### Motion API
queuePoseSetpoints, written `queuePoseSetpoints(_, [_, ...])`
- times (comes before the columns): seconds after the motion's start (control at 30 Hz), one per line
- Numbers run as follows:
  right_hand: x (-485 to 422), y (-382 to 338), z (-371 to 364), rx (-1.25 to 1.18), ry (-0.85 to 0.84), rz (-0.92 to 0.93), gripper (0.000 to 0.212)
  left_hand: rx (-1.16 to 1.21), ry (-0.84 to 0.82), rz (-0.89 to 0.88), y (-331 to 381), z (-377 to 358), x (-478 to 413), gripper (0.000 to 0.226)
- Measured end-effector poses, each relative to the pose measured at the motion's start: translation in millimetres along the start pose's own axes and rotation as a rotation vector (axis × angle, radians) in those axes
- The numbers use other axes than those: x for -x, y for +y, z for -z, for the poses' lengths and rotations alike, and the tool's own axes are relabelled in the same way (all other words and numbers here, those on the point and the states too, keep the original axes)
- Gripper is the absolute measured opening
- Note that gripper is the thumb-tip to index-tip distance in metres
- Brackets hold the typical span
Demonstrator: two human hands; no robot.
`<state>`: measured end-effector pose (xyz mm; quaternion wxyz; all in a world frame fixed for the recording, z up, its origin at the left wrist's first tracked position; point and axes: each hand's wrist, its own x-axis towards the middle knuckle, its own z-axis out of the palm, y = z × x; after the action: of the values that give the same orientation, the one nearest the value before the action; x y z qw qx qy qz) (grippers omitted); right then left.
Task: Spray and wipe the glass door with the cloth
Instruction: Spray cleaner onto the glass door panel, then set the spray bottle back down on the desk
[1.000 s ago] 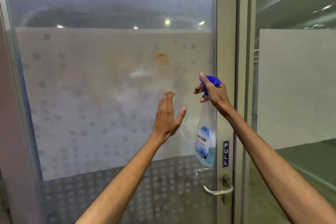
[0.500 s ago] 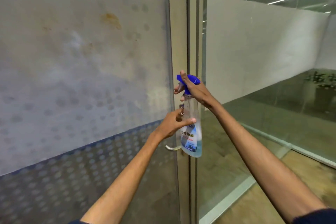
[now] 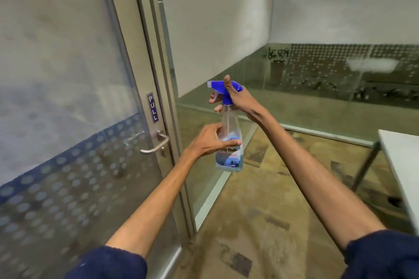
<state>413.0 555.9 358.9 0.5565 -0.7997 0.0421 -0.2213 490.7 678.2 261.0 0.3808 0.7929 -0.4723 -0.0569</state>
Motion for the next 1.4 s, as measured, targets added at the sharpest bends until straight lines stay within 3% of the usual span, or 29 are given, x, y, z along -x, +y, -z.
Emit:
queuePoseSetpoints(0.2, [82.4, 19.2, 54.1, 0.005, 0.201, -0.113, 0.084, 0.012, -0.098, -0.138, 43.4, -76.4, -3.1, 0.074])
queuePoseSetpoints(0.43, [187.6, 30.3, 110.6, 0.044, 0.464, -0.196, 0.064, 0.047, -0.193, -0.282, 102.3, -167.5, 8.0, 0.071])
queuePoseSetpoints(0.57, [253.0, 59.3, 154.4, 0.122, 0.474, -0.312, 0.033, 0.062, -0.287, -0.314, 128.6, -222.1, 21.3, 0.078])
queuePoseSetpoints(0.67, [295.6, 77.8, 175.7, 0.206, 0.484, -0.387, 0.039, 0.06, -0.323, -0.335, 146.6, -259.6, 29.3, 0.077])
queuePoseSetpoints(0.9, [376.4, 117.0, 226.2, 0.253, 0.618, -0.467, 0.019, 0.047, -0.418, -0.28, 195.3, -355.9, 48.4, 0.071])
queuePoseSetpoints(1.07, [421.8, 137.4, 274.2, 0.233, 0.649, -0.505, 0.03, 0.016, -0.445, -0.264, 238.0, -416.1, 56.5, 0.078])
queuePoseSetpoints(1.23, [467.3, 157.1, 326.7, 0.23, 0.71, -0.516, 0.03, 0.022, -0.446, -0.253, 285.1, -471.0, 62.9, 0.061])
queuePoseSetpoints(1.4, [502.2, 170.7, 374.8, 0.292, 0.75, -0.561, 0.035, 0.079, -0.49, -0.243, 317.6, -528.2, 62.3, 0.065])
